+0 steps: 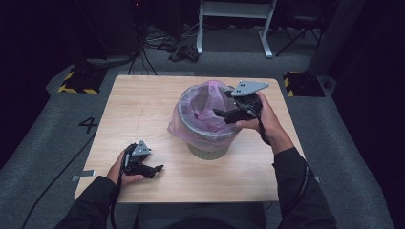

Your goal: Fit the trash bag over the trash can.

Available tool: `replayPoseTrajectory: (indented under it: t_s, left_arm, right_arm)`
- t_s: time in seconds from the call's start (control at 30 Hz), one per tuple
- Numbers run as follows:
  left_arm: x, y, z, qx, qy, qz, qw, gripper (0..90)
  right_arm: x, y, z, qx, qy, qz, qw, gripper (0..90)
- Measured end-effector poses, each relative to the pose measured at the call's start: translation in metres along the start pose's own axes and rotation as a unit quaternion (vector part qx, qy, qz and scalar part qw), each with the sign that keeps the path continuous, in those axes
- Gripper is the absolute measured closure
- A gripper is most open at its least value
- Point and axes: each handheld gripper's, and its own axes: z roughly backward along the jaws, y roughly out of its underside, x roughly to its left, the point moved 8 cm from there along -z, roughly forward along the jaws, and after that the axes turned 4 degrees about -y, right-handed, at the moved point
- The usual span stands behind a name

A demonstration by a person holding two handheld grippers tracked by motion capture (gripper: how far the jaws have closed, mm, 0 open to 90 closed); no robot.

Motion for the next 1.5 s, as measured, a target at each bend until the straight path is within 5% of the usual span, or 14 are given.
replayPoseTrajectory:
  t_s: [0.17, 0.33, 0.57, 0.97, 1.5]
  left_arm:
    - [0.0, 0.0, 0.0, 0.0, 0.0, 0.0, 1.0, 15.0]
    - [0.0, 0.0, 0.0, 0.0, 0.0, 0.0, 1.0, 15.0]
    - [0.0, 0.0, 0.0, 0.0, 0.0, 0.0, 1.0, 15.0]
    - [0.0, 0.0, 0.0, -0.001, 0.0, -0.001, 1.0, 14.9]
    - [0.0, 0.0, 0.0, 0.0, 0.0, -0.001, 1.0, 14.9]
  right_arm:
    - [-0.001, 0.004, 0.006, -0.01, 0.011, -0.017, 0.9998, 19.2]
    - [0.003, 0.005, 0.014, -0.031, -0.009, -0.026, 0.9991, 17.1]
    - [0.006, 0.004, 0.022, -0.041, 0.0, -0.019, 0.999, 17.1]
    - [0.005, 0.015, 0.041, -0.02, 0.02, 0.005, 0.9996, 15.4]
    - [0.005, 0.036, 0.06, -0.008, 0.027, 0.006, 0.9996, 15.4]
